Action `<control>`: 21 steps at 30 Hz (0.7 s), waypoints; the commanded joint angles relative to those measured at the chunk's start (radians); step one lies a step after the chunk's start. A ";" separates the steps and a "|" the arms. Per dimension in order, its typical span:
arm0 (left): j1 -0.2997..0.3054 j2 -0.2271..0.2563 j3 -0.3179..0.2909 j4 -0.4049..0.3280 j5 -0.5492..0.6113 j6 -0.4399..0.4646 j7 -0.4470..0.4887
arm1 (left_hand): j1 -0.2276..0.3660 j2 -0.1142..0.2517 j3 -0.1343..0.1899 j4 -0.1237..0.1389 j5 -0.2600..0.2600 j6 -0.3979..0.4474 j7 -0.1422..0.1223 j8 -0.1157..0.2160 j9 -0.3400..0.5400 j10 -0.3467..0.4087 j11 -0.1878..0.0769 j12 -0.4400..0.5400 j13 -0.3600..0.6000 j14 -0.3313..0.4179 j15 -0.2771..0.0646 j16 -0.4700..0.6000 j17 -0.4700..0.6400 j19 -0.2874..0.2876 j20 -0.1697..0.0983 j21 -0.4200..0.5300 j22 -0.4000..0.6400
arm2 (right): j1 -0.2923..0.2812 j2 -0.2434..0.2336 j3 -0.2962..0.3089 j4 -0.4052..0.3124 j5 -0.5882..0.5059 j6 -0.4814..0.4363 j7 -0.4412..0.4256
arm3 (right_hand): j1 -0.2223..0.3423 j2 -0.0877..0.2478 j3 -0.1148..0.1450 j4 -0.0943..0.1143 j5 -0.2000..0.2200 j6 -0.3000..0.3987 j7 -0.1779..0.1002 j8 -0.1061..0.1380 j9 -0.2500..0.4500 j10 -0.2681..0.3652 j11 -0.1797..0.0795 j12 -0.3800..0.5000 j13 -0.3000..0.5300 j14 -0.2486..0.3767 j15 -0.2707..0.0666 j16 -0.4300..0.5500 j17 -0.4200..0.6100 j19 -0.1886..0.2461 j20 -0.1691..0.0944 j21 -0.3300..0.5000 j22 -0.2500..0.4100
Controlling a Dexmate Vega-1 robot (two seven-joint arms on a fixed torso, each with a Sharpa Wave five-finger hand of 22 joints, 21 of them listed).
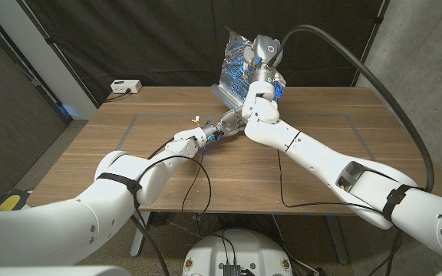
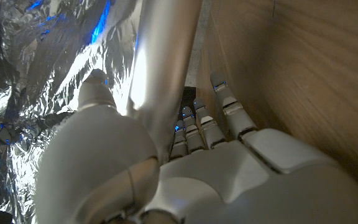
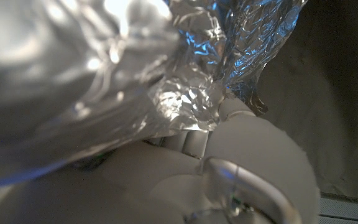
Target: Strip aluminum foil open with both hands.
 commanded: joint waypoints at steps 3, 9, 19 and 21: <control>-0.003 0.007 0.017 0.000 -0.016 -0.012 -0.014 | 0.008 0.005 0.002 -0.003 0.005 0.009 0.007 -0.001 0.005 0.001 0.000 0.002 0.000 0.004 -0.042 -0.002 0.002 0.003 -0.008 -0.005 0.003 | 0.047 -0.068 -0.047 -0.083 0.025 -0.075 0.183 | -0.138 -0.094 -0.076 0.033 0.001 -0.355 0.042 -0.122 -0.026 -0.293 0.074 -0.167 -0.060 -0.209 0.013 -0.142 -0.069 -0.089 0.060 -0.003 -0.010; -0.002 0.008 0.022 0.000 -0.023 -0.016 -0.021 | 0.010 0.007 0.001 0.000 0.007 0.008 0.007 -0.002 0.006 -0.002 0.002 0.000 -0.001 0.002 -0.042 -0.003 0.002 0.002 -0.009 -0.006 0.004 | 0.048 -0.125 -0.037 -0.136 0.081 -0.018 0.268 | -0.337 -0.191 -0.190 0.087 0.003 -0.658 0.122 -0.117 -0.040 -0.578 0.133 -0.243 -0.119 -0.417 0.106 -0.269 -0.125 -0.181 0.137 -0.074 -0.016; -0.001 0.012 0.029 0.000 -0.034 -0.025 -0.039 | 0.014 0.010 -0.003 0.003 0.010 0.005 0.007 -0.004 0.007 -0.008 0.007 -0.003 -0.001 -0.001 -0.039 -0.004 0.002 0.001 -0.009 -0.007 0.004 | -0.035 -0.157 0.109 -0.166 0.255 0.239 0.255 | -0.538 -0.234 -0.289 0.171 0.017 -0.670 0.140 -0.096 -0.041 -0.668 0.187 -0.228 -0.154 -0.541 0.185 -0.292 -0.156 -0.254 0.185 -0.159 -0.018; -0.001 0.013 0.030 0.000 -0.037 -0.024 -0.042 | 0.014 0.010 -0.004 0.004 0.010 0.005 0.008 -0.004 0.007 -0.007 0.005 -0.003 -0.001 0.000 -0.039 -0.004 0.002 0.001 -0.009 -0.007 0.004 | -0.052 -0.158 0.148 -0.171 0.312 0.287 0.268 | -0.556 -0.234 -0.297 0.180 0.018 -0.659 0.143 -0.093 -0.041 -0.664 0.195 -0.224 -0.157 -0.539 0.191 -0.289 -0.158 -0.255 0.186 -0.164 -0.018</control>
